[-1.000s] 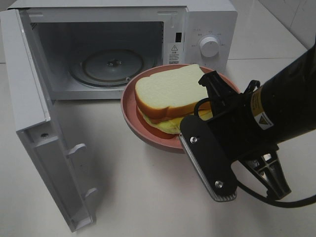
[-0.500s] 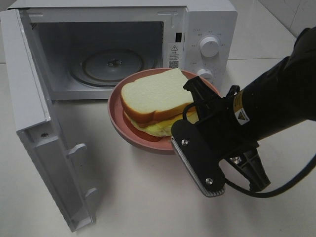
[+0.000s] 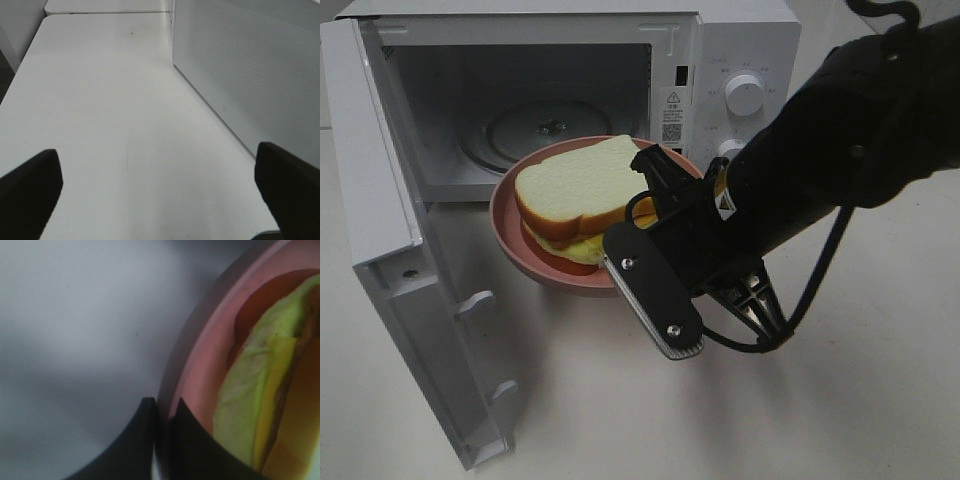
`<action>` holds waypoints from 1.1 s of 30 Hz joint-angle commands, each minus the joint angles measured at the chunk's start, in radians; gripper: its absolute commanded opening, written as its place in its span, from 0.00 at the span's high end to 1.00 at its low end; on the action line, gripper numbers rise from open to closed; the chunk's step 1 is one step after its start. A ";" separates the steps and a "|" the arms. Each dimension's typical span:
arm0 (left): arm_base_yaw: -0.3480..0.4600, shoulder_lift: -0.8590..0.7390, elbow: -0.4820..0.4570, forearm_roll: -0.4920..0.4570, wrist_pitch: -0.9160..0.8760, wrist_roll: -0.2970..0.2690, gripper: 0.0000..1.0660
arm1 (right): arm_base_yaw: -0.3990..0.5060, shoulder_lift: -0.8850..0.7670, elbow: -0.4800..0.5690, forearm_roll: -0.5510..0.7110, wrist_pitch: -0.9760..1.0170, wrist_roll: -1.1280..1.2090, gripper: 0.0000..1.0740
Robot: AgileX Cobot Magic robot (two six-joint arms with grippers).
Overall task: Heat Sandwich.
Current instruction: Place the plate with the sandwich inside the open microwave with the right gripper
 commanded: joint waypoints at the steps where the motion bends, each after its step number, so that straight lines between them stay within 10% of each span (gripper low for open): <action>1: 0.002 -0.029 0.003 -0.003 -0.007 -0.005 0.05 | -0.002 0.018 -0.036 0.025 -0.033 -0.044 0.95; 33: 0.002 -0.029 0.003 -0.003 -0.007 -0.005 0.05 | -0.084 0.292 -0.357 0.052 -0.018 -0.126 0.99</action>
